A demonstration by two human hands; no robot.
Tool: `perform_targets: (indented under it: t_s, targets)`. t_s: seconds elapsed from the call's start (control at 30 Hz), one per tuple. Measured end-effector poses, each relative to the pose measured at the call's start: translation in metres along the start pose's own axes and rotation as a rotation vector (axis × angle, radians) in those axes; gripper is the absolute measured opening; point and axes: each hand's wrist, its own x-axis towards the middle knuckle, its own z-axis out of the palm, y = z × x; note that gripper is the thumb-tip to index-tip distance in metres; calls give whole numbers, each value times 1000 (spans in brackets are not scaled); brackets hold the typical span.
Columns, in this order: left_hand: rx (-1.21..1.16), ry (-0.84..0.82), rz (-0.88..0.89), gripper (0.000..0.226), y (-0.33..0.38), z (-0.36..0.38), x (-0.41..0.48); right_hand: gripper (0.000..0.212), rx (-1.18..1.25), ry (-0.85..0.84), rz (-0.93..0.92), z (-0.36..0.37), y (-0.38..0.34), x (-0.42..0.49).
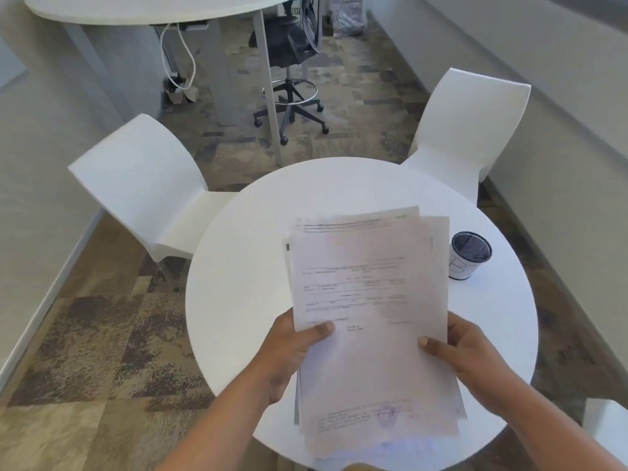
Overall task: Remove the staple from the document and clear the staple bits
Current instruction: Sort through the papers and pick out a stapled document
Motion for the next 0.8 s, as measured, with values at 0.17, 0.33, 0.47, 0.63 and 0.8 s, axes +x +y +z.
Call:
perform_targets:
  t_s: [0.17, 0.33, 0.47, 0.63, 0.8]
  targets:
    - [51, 121, 191, 20, 7, 17, 9, 22, -130, 164, -135, 6, -15, 7]
    - [185, 234, 458, 31, 1, 23, 18, 26, -260, 293, -302, 14, -22, 6]
    - [141, 215, 453, 36, -14, 26, 27, 33, -248, 270, -273, 18, -7, 7]
    - [256, 214, 444, 26, -26, 26, 36, 40, -288, 285, -232, 12, -2, 5]
    - [529, 233, 737, 29, -2, 24, 31, 91, -855, 462, -560, 3, -56, -13]
